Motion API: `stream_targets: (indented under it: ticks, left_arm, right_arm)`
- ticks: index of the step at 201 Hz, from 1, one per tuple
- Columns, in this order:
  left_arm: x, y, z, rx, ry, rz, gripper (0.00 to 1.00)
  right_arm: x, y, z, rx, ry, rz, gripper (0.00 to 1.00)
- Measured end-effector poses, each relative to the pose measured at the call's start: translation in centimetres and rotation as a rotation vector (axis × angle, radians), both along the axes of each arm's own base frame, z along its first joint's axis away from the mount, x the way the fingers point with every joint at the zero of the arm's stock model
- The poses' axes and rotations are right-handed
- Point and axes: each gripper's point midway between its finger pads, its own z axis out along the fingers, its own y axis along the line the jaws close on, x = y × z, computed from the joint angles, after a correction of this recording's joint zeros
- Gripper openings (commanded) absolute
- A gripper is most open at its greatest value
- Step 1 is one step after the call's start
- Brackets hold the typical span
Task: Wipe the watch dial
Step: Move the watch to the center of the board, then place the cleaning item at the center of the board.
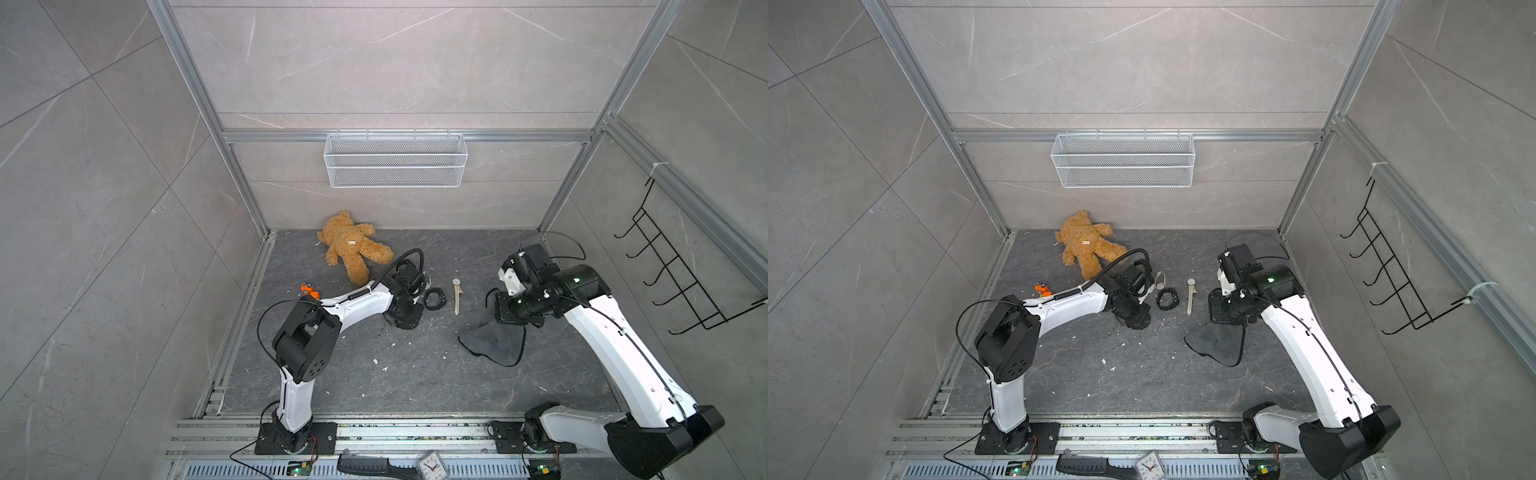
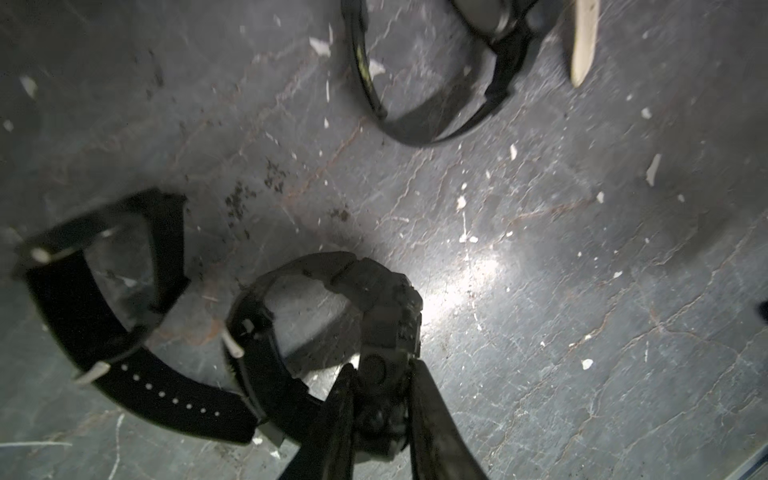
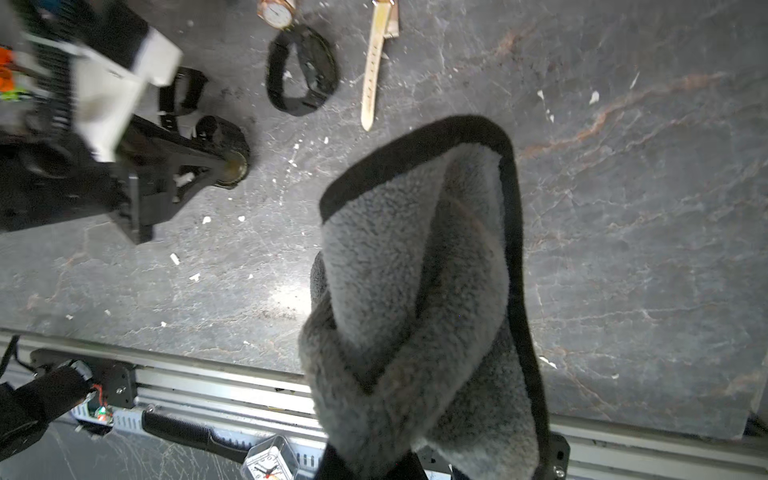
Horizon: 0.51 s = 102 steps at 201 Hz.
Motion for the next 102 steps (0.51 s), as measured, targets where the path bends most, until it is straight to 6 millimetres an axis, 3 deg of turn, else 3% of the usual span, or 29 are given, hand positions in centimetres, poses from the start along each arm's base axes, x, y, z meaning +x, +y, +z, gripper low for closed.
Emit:
stream_targets:
  ticks: [37,76,102]
  left_arm:
    - [0.4,-0.9,1.3,-0.036,-0.021,-0.031,0.39]
    - [0.3,-0.9,2.3,-0.053,-0.049,-0.055,0.39]
    - [-0.5,-0.5,4.7,-0.146,-0.076,-0.065,0.17]
  right_arm:
    - [0.0,-1.8,-6.0,-0.086,0.135,-0.089,0.00]
    - [1.6,-3.0,-9.2,-0.113,0.171,-0.161,0.00]
    - [2.2,-3.9,-11.6,-0.120,0.200,-0.206,0.00]
